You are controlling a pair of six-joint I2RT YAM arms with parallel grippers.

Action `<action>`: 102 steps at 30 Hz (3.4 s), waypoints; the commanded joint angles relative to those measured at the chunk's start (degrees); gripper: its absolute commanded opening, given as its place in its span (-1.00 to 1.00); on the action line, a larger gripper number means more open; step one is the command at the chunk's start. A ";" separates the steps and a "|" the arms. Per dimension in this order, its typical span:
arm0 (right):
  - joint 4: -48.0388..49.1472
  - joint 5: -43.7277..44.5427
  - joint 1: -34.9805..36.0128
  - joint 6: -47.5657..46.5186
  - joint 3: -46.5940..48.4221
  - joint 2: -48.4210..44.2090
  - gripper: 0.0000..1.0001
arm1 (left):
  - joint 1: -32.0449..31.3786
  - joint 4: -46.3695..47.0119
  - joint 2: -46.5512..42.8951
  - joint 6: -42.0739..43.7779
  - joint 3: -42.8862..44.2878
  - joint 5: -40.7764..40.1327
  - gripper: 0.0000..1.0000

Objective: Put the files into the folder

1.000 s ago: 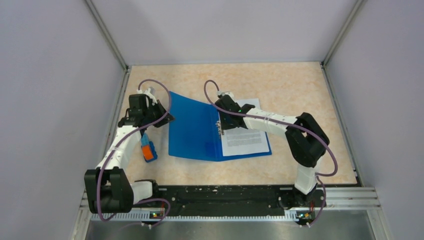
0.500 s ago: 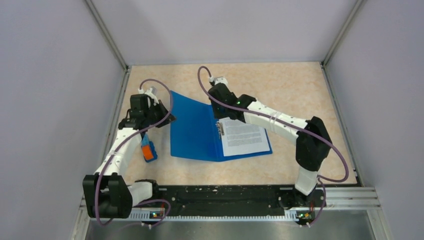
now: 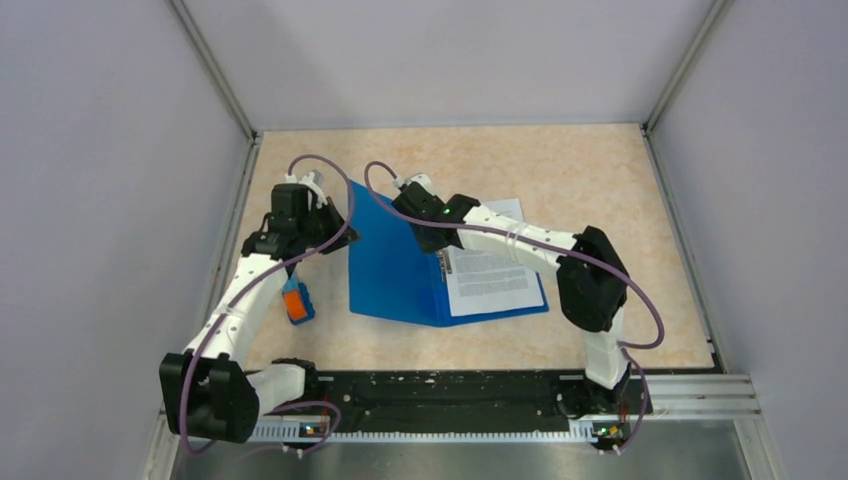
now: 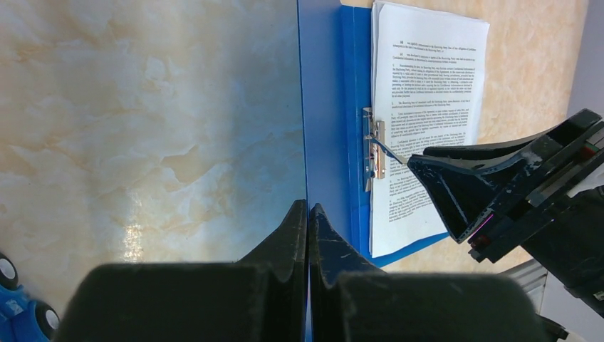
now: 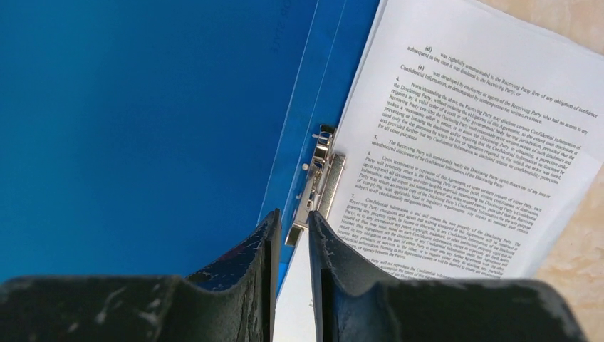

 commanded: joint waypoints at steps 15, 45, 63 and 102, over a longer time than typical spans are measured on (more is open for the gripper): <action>-1.41 2.68 2.01 -3.44 3.48 2.50 -0.64 | -2.11 -1.36 -1.57 -2.27 3.95 -3.54 -1.00; -2.16 4.81 2.86 -3.91 0.33 2.58 -0.72 | -2.11 -1.10 -0.52 -4.38 3.86 -5.49 -1.00; 0.77 2.89 2.93 -2.32 -6.50 -1.11 -0.80 | -2.11 -0.74 -0.47 -6.73 2.50 -8.99 -1.00; 1.69 -1.39 2.96 -1.98 -9.14 -5.91 -0.73 | -2.11 -0.50 -0.71 -8.46 1.24 -12.29 -1.00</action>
